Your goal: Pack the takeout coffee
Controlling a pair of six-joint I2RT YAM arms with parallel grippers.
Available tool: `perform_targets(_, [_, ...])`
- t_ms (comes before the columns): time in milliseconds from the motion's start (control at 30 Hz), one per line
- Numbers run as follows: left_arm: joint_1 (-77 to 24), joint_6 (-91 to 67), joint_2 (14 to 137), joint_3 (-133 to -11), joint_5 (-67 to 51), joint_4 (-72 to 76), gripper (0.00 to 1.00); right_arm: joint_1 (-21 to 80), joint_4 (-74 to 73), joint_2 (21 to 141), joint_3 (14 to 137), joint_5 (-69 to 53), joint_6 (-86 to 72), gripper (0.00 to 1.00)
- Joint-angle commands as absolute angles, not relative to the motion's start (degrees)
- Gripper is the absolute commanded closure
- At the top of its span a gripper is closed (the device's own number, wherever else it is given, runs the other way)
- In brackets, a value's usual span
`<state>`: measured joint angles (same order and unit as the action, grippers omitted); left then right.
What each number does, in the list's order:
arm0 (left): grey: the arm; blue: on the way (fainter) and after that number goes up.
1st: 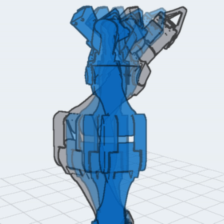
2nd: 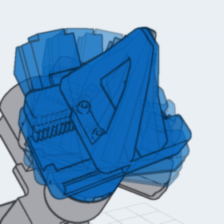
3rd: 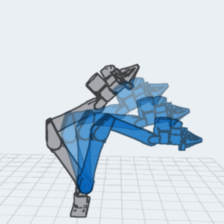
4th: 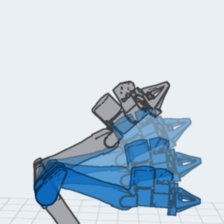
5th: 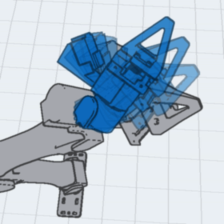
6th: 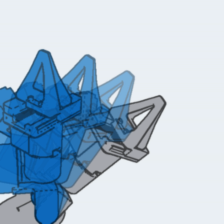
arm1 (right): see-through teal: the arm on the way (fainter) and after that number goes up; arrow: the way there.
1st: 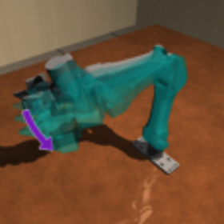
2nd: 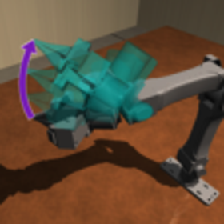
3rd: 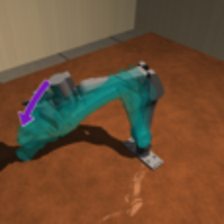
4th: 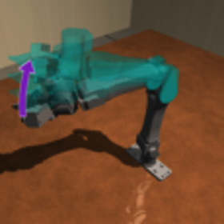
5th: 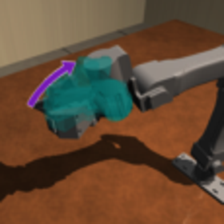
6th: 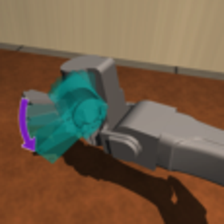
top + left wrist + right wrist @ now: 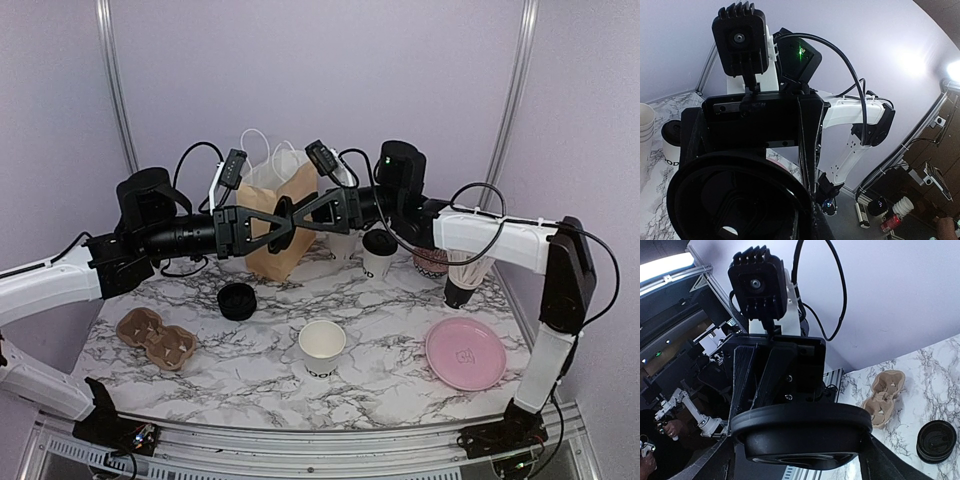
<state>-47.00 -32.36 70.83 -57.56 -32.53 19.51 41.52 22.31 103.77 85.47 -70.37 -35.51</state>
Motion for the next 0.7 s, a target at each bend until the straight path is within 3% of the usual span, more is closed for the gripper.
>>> perform_targets(0, [-47.20,-31.64,70.96,-58.27,-32.75,21.75,0.94,41.90,27.77,104.33,85.84,-71.99,-39.43,0.17])
perform_targets(533, [-47.21,-30.85,71.64,-58.10,-31.51,21.79,0.94,42.07,27.57,105.20,85.08,-72.77,-40.53,0.18])
perform_targets(667, [-47.20,-30.94,72.13,-58.35,-31.59,21.80,0.93,42.07,28.71,105.38,84.99,-73.11,-41.29,0.27])
